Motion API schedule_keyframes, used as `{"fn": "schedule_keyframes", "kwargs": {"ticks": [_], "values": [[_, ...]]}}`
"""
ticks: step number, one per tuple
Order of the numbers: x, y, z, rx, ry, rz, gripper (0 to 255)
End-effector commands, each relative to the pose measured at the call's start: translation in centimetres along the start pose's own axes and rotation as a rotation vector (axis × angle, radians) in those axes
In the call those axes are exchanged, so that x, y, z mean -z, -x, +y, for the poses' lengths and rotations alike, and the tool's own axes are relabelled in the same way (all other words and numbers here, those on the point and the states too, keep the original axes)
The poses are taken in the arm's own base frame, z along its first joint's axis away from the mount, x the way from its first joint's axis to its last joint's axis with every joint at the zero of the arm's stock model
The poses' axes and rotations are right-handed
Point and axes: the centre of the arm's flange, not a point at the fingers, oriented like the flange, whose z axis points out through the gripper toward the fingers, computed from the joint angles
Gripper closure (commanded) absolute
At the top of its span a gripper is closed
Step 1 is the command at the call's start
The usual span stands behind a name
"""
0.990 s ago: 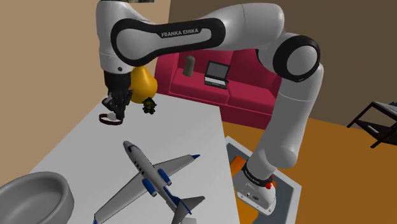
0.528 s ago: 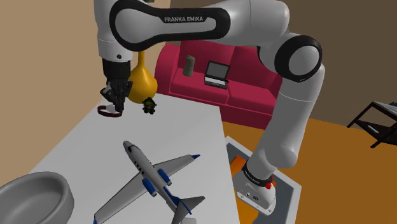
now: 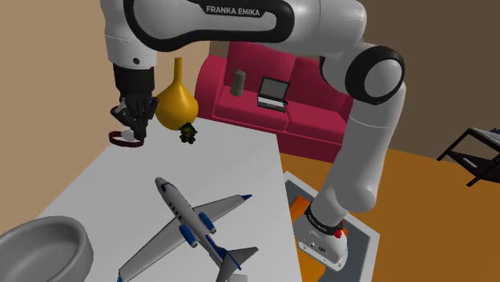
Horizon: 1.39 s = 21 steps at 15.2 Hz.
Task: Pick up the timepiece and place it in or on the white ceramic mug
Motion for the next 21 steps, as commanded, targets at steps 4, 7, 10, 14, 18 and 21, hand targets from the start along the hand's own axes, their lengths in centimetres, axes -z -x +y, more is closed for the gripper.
{"fn": "schedule_keyframes", "kwargs": {"ticks": [4, 7, 10, 14, 18, 21], "values": [[-0.2, -0.1, -6.6, -0.001, 0.0, 0.0, 255], [-0.3, -0.2, -10.6, -0.001, 0.0, 0.0, 255], [-0.4, -0.3, -14.5, -0.001, 0.0, 0.0, 255], [-0.6, -0.4, -19.8, -0.001, 0.0, 0.0, 255], [-0.7, -0.5, -24.7, -0.001, 0.0, 0.0, 255], [-2.3, -0.7, -24.6, -0.001, 0.0, 0.0, 255]]}}
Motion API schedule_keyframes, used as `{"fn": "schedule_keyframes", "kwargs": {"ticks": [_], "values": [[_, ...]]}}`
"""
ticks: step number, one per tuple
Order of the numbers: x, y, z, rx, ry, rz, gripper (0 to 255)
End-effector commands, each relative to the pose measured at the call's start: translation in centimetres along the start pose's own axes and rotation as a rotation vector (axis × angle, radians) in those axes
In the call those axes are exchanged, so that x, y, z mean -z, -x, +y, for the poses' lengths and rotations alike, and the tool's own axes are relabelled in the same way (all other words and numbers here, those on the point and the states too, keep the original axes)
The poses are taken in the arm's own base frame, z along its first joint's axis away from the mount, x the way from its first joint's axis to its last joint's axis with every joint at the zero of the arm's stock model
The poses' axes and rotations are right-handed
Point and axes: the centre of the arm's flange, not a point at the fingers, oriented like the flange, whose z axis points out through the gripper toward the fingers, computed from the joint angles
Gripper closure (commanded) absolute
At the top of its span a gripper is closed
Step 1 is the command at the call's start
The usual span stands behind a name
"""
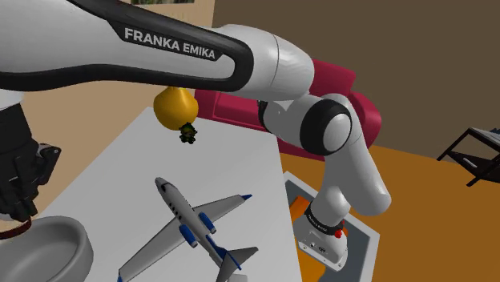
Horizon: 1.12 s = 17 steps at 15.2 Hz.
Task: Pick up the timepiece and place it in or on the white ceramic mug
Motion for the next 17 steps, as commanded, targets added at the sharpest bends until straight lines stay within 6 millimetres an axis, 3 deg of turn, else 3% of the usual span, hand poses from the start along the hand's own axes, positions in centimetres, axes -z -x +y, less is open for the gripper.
{"fn": "schedule_keyframes", "kwargs": {"ticks": [1, 13, 17], "values": [[-1.0, -0.1, -0.1, 0.0, -0.001, 0.001, 255], [-7.3, -0.6, 0.5, 0.0, -0.001, 0.001, 255], [-7.6, -0.6, 0.5, 0.0, -0.001, 0.001, 255]]}}
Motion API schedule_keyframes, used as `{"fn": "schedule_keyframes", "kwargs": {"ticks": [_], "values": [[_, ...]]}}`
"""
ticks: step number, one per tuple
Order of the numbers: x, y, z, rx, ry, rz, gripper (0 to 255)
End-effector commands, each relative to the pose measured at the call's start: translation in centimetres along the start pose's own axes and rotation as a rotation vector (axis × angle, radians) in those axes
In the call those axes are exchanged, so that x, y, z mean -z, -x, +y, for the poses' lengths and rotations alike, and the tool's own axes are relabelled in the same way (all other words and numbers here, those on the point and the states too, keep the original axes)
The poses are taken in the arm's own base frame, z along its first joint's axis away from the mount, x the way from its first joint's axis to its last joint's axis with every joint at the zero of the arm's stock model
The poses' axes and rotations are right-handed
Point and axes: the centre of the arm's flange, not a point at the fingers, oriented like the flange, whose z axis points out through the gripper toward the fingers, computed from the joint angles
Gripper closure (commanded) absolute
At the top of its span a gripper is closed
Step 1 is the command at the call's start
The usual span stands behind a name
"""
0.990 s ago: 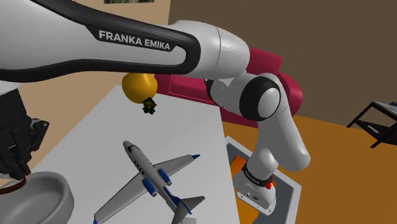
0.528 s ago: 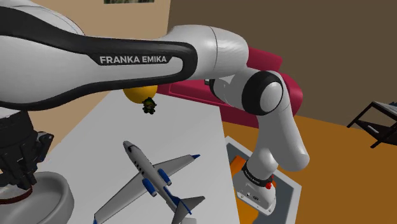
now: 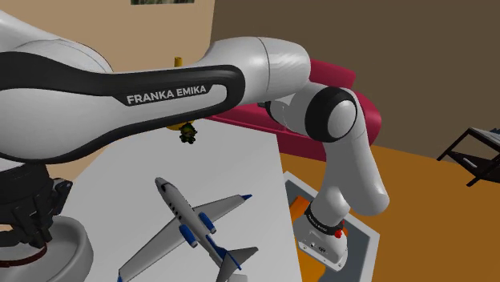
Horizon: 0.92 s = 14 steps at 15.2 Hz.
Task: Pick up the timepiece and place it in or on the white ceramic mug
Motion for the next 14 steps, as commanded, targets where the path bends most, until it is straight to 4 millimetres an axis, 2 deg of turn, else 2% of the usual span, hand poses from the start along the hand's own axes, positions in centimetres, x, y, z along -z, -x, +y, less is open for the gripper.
{"fn": "schedule_keyframes", "kwargs": {"ticks": [1, 4, 5, 10, 14], "values": [[-0.1, 0.0, 0.0, 0.0, 0.0, 0.0, 255], [-0.1, 0.0, 0.0, 0.0, 0.0, 0.0, 255], [-0.1, 0.0, 0.0, 0.0, 0.0, 0.0, 0], [-0.1, 0.0, 0.0, 0.0, 0.0, 0.0, 0], [4.9, 0.0, 0.0, 0.0, 0.0, 0.0, 0]]}}
